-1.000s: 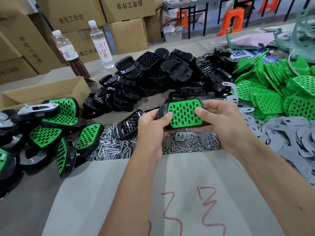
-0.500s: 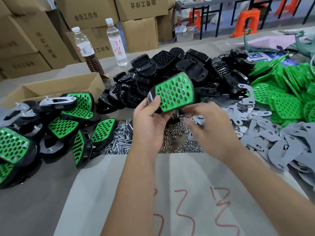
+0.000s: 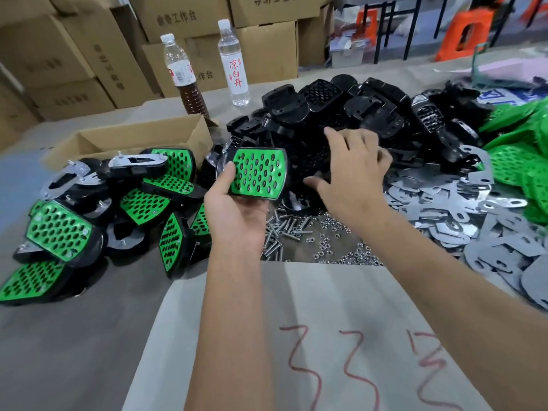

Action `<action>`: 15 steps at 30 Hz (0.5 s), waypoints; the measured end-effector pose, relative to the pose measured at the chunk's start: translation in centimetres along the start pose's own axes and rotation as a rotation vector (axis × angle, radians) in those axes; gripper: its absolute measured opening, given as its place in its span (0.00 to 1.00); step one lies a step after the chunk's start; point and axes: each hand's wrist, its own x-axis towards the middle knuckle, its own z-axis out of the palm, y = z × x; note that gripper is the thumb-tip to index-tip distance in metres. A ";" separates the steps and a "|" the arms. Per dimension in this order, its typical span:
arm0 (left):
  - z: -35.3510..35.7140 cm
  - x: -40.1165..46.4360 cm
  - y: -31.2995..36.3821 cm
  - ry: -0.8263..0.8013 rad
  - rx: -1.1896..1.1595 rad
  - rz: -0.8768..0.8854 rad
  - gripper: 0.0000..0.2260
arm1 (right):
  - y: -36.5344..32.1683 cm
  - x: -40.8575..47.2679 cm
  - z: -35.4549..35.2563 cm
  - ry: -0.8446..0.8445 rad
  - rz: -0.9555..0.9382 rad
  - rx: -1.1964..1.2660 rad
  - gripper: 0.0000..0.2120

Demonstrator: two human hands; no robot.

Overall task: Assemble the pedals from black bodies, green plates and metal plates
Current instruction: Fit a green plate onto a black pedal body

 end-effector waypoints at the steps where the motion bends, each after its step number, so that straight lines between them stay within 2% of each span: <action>1: 0.0 0.2 -0.1 0.021 -0.018 -0.005 0.07 | 0.0 -0.2 -0.1 0.031 -0.002 -0.049 0.39; 2: -0.1 0.3 -0.2 0.033 -0.046 -0.008 0.06 | -0.2 -0.4 -0.3 0.050 -0.050 -0.052 0.35; 4: -0.1 0.6 -0.4 0.037 -0.097 -0.005 0.06 | -0.9 -1.3 -1.0 0.007 -0.266 0.062 0.17; 5: 0.0 0.7 -0.5 0.035 -0.109 0.002 0.06 | -1.4 -1.9 -1.3 -0.093 -0.368 0.103 0.09; 6: 0.0 0.7 -0.6 0.037 -0.103 0.012 0.06 | -1.9 -2.6 -1.5 -0.216 -0.436 0.087 0.06; 8: 0.0 0.6 -0.7 0.042 -0.087 0.025 0.06 | -3.0 -3.9 -1.4 -0.411 -0.455 -0.014 0.05; 12: 0.0 0.2 -0.7 0.036 -0.122 0.007 0.05 | -3.6 -5.9 -0.7 -0.428 -0.443 -0.170 0.08; 15: 0.0 -0.1 -0.8 0.032 -0.112 -0.005 0.05 | -3.1 -6.3 -1.3 -0.491 -0.464 -0.145 0.09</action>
